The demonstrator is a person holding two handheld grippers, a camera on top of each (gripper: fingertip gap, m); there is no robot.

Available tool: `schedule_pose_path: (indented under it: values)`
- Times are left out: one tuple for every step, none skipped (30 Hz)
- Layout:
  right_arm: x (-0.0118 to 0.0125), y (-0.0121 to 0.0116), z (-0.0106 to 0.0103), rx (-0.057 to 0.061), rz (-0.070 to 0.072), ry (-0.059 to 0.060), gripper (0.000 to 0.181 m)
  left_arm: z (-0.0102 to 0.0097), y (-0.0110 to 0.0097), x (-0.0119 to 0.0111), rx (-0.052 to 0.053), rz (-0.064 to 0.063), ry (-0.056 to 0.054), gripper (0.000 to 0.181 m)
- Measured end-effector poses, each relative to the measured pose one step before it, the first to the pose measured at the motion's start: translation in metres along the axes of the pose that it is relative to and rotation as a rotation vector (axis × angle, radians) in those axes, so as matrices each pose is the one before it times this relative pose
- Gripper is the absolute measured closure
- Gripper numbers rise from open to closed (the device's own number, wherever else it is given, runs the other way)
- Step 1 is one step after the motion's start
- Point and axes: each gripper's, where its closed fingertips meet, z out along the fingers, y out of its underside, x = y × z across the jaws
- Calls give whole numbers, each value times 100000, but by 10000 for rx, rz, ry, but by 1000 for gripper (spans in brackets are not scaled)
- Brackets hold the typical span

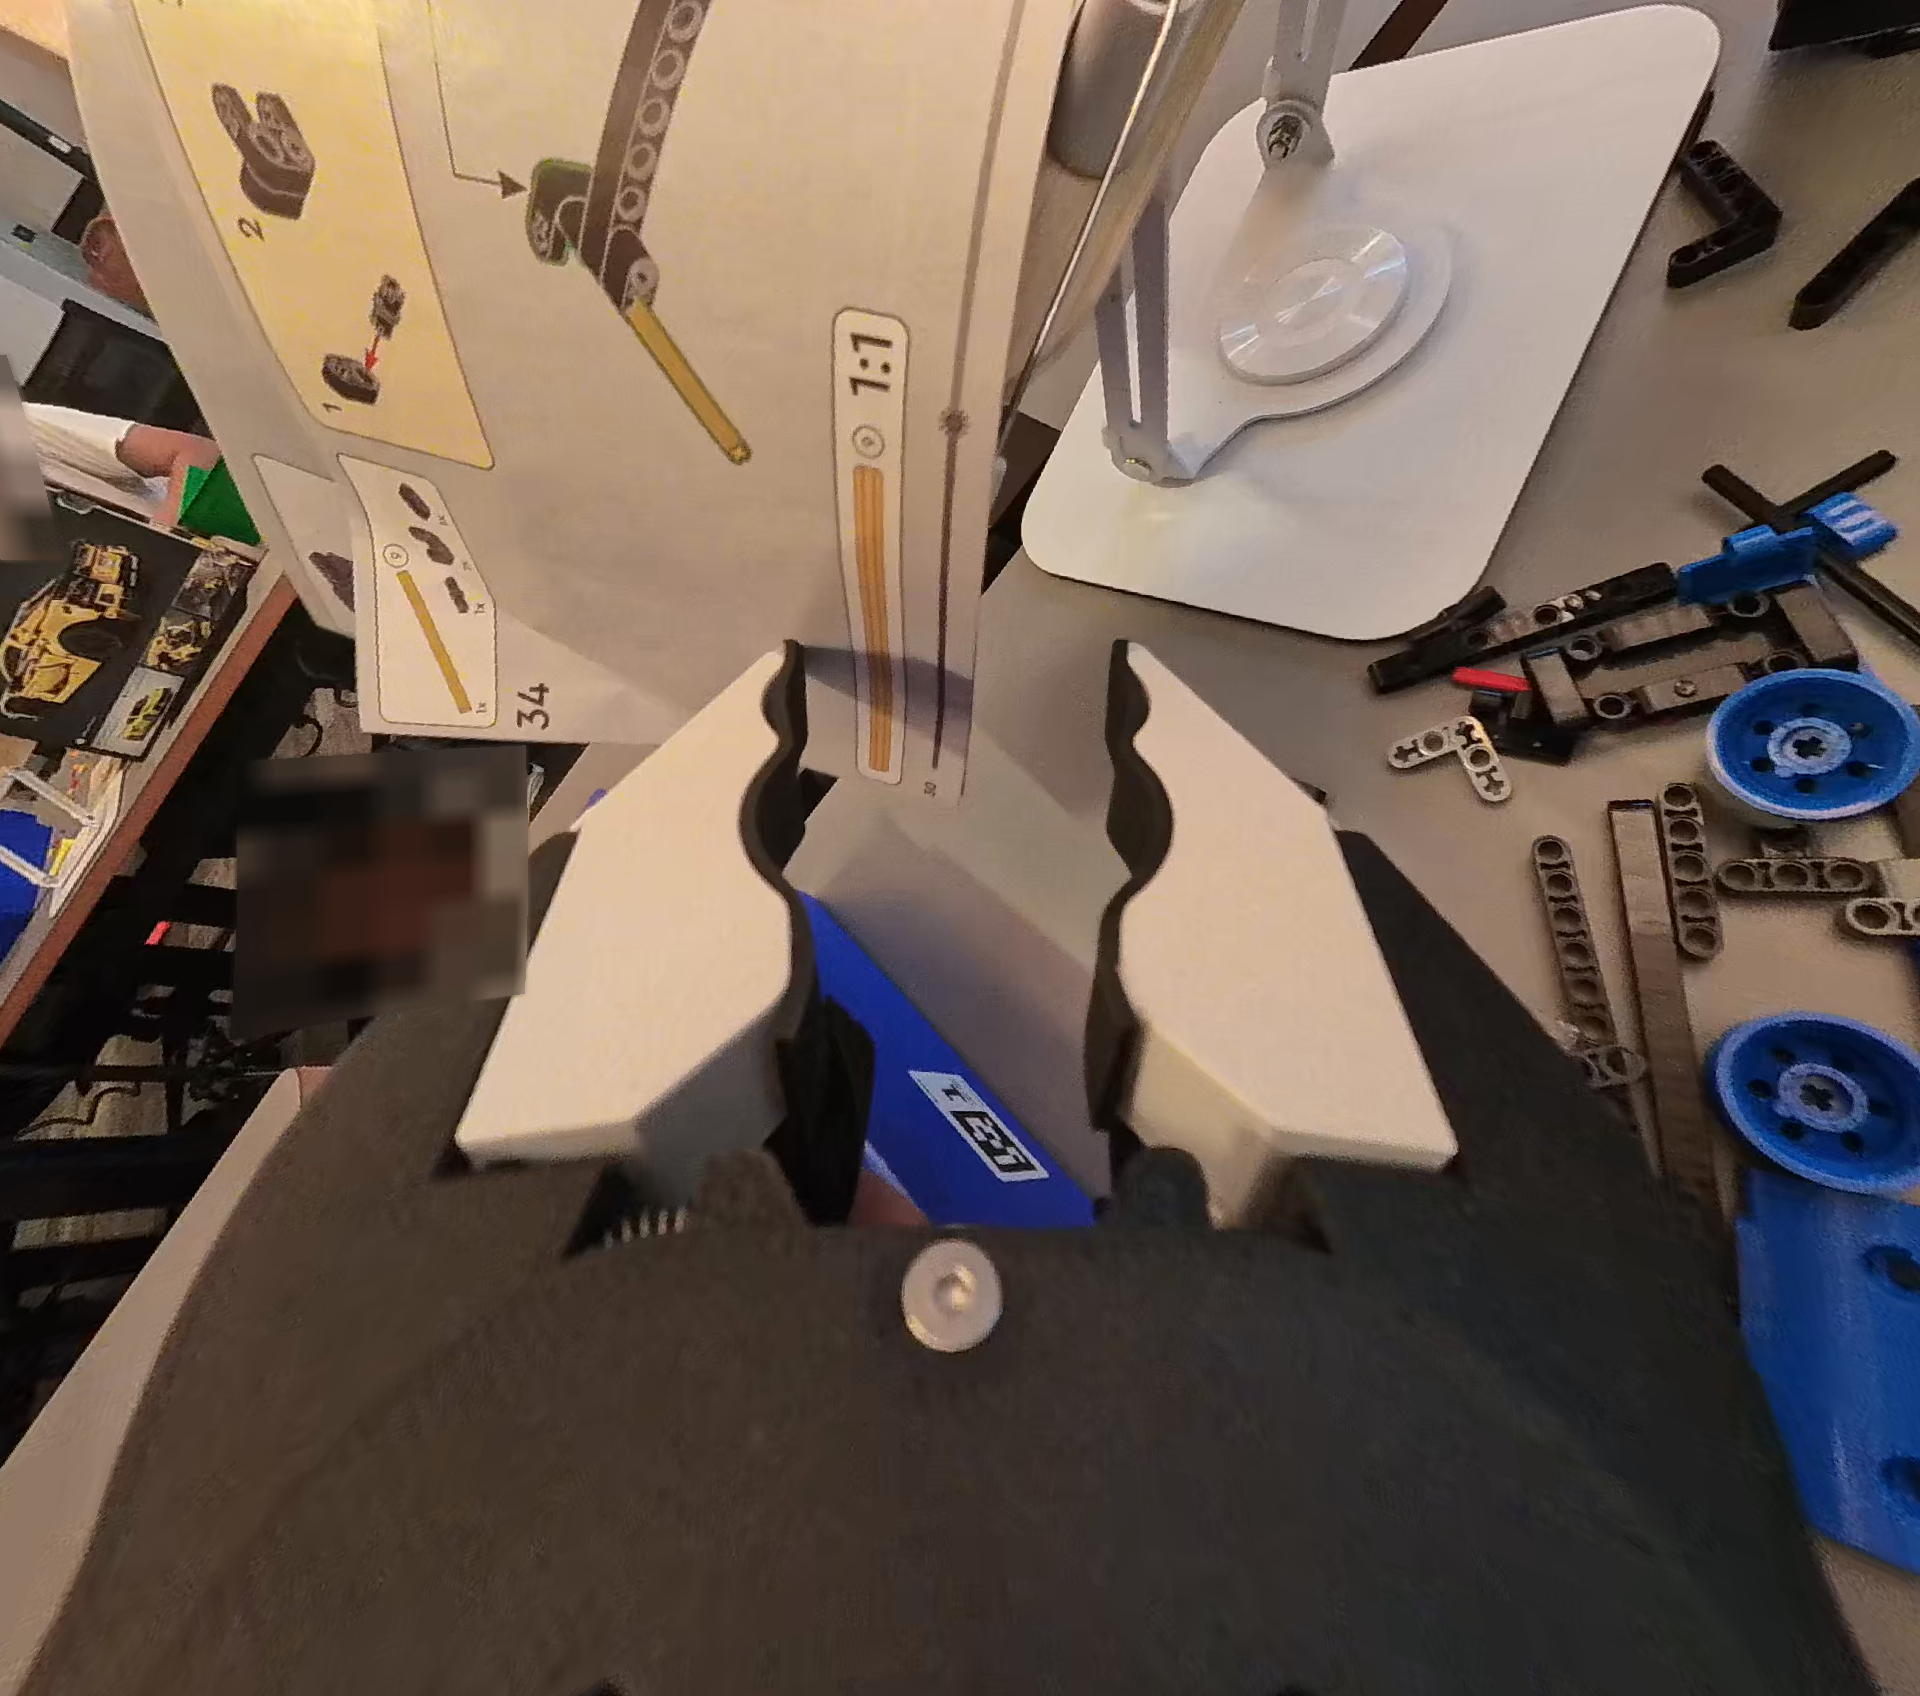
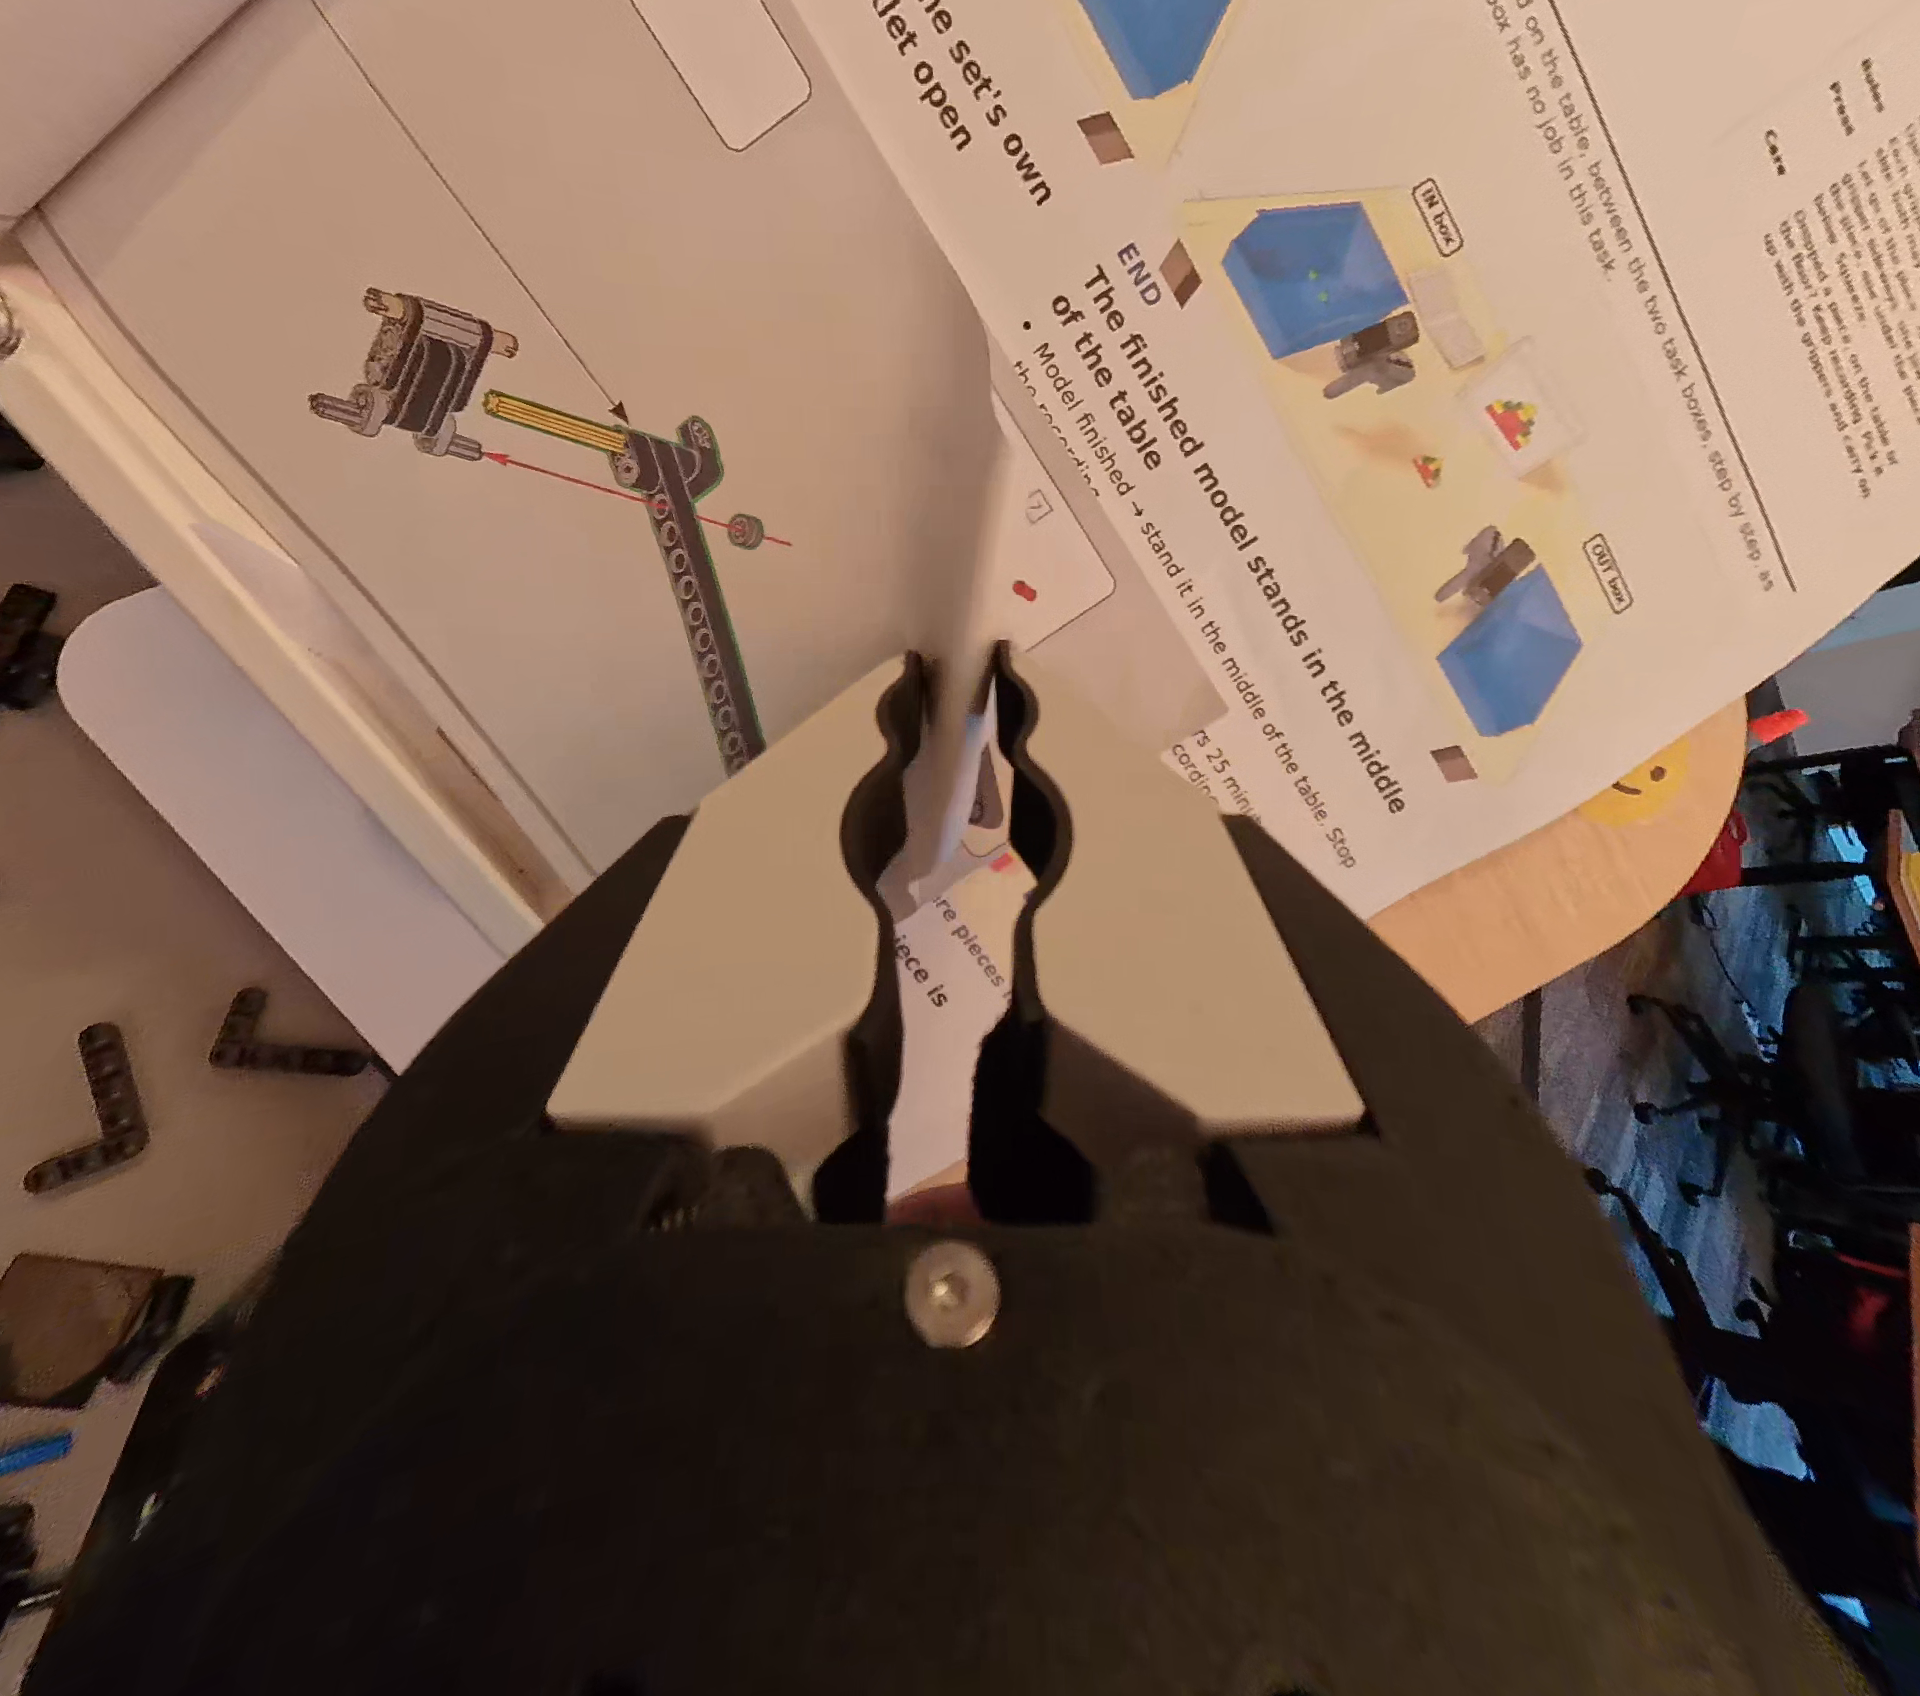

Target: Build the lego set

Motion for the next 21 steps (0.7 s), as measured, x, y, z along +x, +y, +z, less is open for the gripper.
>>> schedule_pose_path:
  values:
    - [-185, -78, -146, 24, -78, -82, 174, -27, 13, -23, 7, -14, 3, 125]
    - [-193, -122, -185, 27, -63, -73, 177, -22, 16, -13, 1, -23, 7, 125]
    - [-195, -141, -252, 26, -62, -75, 179, -26, 7, -22, 3, -21, 6, 125]
    - [-211, -207, -299, 42, -73, -82, 181, -20, 4, -19, 6, -16, 1, 125]
    - [-258, -265, -358, 68, -58, -102, 181, -37, 1, -21, 2, -12, -1, 125]
    - [-319, -339, -417, 88, -18, -154, 181, -40, 8, -39, -3, -6, -12, 124]
    - [-433, -395, -440, 100, 48, -237, 181, -71, -12, -65, 6, -9, -34, 124]
    - [-577, -440, -452, 100, 117, -334, 181, -115, -71, -78, 41, -30, -25, 124]
    - [-640, -544, -464, 143, 139, -369, 181, -163, -180, -44, 87, -51, -7, 124]
    - [-652, -697, -457, 224, 175, -371, 181, -213, -255, -63, 108, -56, -23, 124]
    - [-866, -852, -425, 289, 259, -514, 181, -284, -377, -130, 152, -40, -69, 123]
    - [-1095, -979, -361, 338, 277, -624, 181, -312, -468, -146, 175, -40, -76, 123]
    - [-1046, -1077, -256, 357, 194, -520, 181, -350, -594, -116, 213, -38, -59, 122]
    - [-984, -1095, -126, 337, 75, -415, 181, -381, -722, -165, 265, -27, -87, 121]
    - [-962, -1079, 6, 309, 24, -385, 181, -382, -789, -165, 283, -30, -70, 121]
    - [-871, -1129, 106, 313, 27, -340, 181, -396, -874, -41, 327, -75, 46, 120]
    - [-736, -1192, 195, 347, 44, -272, 181, -388, -919, 97, 374, -158, 174, 118]
    - [-718, -1127, 312, 307, 70, -284, 181, -390, -929, 171, 387, -209, 223, 116]
    - [-644, -1014, 459, 262, 73, -254, 181, -399, -960, 151, 401, -166, 180, 114]
    - [-492, -896, 623, 231, 74, -180, 181, -374, -876, 143, 362, -65, 114, 112]
    - [-373, -714, 741, 150, 73, -131, 181, -288, -733, 182, 280, 8, 78, 110]
